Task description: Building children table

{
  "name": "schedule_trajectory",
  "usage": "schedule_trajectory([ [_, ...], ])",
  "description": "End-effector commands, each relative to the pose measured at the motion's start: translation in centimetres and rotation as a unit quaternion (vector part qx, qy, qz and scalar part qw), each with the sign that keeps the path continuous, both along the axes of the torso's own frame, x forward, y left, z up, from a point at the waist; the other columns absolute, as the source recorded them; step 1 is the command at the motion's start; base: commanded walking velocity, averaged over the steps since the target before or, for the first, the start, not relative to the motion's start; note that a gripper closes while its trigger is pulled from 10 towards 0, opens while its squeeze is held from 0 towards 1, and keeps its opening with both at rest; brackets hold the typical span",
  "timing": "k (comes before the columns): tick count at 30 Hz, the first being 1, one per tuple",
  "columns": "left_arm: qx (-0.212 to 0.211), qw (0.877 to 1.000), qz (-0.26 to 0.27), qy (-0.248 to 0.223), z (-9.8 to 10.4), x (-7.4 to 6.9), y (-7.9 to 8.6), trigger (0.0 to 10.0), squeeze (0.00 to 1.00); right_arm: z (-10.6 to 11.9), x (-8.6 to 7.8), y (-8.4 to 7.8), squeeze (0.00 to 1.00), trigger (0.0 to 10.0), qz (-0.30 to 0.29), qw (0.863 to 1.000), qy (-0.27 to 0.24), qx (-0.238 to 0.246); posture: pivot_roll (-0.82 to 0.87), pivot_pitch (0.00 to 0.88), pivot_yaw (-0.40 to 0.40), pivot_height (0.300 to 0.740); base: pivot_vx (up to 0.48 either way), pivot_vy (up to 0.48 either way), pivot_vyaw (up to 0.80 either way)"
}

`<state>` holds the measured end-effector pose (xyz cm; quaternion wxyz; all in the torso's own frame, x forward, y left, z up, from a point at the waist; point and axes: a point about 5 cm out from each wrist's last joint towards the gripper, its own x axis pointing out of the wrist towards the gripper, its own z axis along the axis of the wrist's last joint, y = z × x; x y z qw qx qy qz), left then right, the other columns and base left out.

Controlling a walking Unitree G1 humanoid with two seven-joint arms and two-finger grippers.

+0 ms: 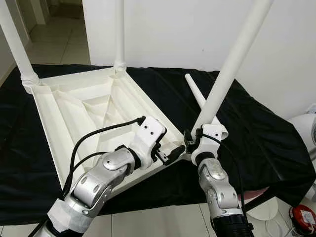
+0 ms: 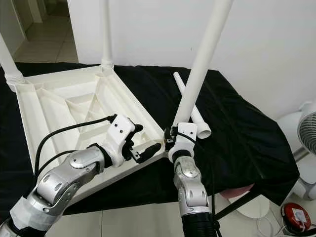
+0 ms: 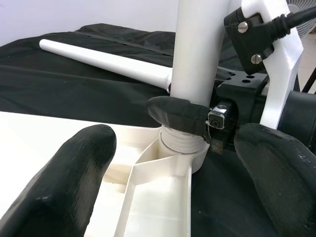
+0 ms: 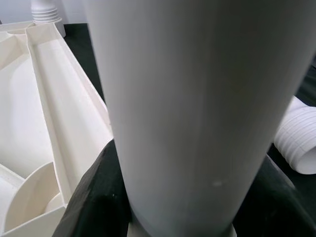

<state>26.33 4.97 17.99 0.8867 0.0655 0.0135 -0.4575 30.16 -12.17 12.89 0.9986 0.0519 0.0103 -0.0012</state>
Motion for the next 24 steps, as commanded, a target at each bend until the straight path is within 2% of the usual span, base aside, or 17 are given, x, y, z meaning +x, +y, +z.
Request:
schedule_trajectory([
  [1, 0.003, 0.999, -0.037, 0.006, -0.2, -0.4, -0.2, 10.0, 0.00, -0.6, -0.7, 0.2, 0.00, 10.0, -0.017, 1.000, 0.013, 0.012, -0.01, 0.000, -0.115, 0.740, 0.000, 0.000, 0.00],
  [2, 0.003, 0.999, -0.037, 0.005, -0.1, -0.4, -0.2, 10.0, 0.00, -0.4, -0.8, 0.3, 0.40, 10.0, -0.016, 1.000, 0.013, 0.011, -0.01, 0.000, -0.115, 0.740, 0.000, 0.000, 0.00],
  [4, 0.003, 0.999, -0.037, 0.005, -0.1, -0.4, -0.2, 10.0, 0.00, -0.4, -0.8, 0.3, 0.40, 10.0, -0.016, 1.000, 0.013, 0.011, -0.01, 0.000, -0.115, 0.740, 0.000, 0.000, 0.00],
  [5, 0.004, 0.999, -0.037, 0.005, -0.1, -0.4, -0.1, 10.0, 0.00, -0.3, -0.8, 0.4, 1.00, 10.0, -0.010, 1.000, 0.009, 0.013, -0.01, 0.000, -0.116, 0.740, 0.000, 0.000, 0.00],
  [11, 0.004, 0.999, -0.037, 0.004, -0.1, -0.3, -0.1, 10.0, 0.00, -0.1, -0.8, 0.5, 1.00, 10.0, -0.009, 1.000, 0.007, 0.014, -0.01, 0.000, -0.116, 0.740, 0.000, 0.000, 0.00],
  [14, 0.004, 0.999, -0.039, 0.005, -0.1, -0.4, -0.2, 10.0, 0.00, 0.3, -0.7, -0.2, 1.00, 10.0, -0.001, 1.000, -0.007, 0.010, -0.02, 0.000, -0.116, 0.740, 0.000, 0.000, 0.00],
  [15, 0.004, 0.999, -0.041, 0.005, -0.2, -0.5, -0.3, 10.0, 0.00, 0.4, -0.7, -0.5, 1.00, 10.0, 0.018, 1.000, -0.014, 0.005, -0.02, 0.000, -0.115, 0.740, 0.000, 0.000, 0.00],
  [17, 0.004, 0.999, -0.041, 0.005, -0.2, -0.5, -0.3, 10.0, 0.00, 0.4, -0.7, -0.5, 1.00, 10.0, 0.018, 1.000, -0.014, 0.005, -0.02, 0.000, -0.115, 0.740, 0.000, 0.000, 0.00],
  [18, 0.004, 0.999, -0.043, 0.006, -0.2, -0.5, -0.4, 10.0, 0.00, 0.4, -0.7, -0.7, 0.91, 10.0, 0.041, 0.999, -0.021, -0.002, -0.02, 0.000, -0.115, 0.740, 0.000, 0.000, 0.00],
  [19, 0.004, 0.999, -0.044, 0.007, -0.3, -0.6, -0.4, 10.0, 0.00, 0.4, -0.7, -0.9, 0.00, 10.0, 0.068, 0.997, -0.022, -0.007, -0.02, 0.000, -0.113, 0.740, 0.000, 0.000, 0.00],
  [20, 0.004, 0.999, -0.045, 0.007, -0.3, -0.6, -0.5, 10.0, 0.00, 0.3, -0.7, -0.9, 0.00, 10.0, 0.107, 0.994, -0.025, -0.019, -0.02, 0.000, -0.111, 0.740, 0.000, 0.000, 0.00],
  [23, 0.004, 0.999, -0.046, 0.007, -0.3, -0.6, -0.5, 10.0, 0.00, 0.4, -0.6, -1.0, 0.00, 10.0, 0.134, 0.990, -0.032, -0.030, -0.02, 0.000, -0.110, 0.740, 0.000, 0.000, 0.00],
  [24, 0.004, 0.999, -0.047, 0.007, -0.2, -0.6, -0.5, 10.0, 0.00, 0.3, -0.6, -1.4, 0.00, 10.0, 0.163, 0.985, -0.041, -0.047, -0.02, 0.000, -0.110, 0.740, 0.000, 0.000, 0.00],
])
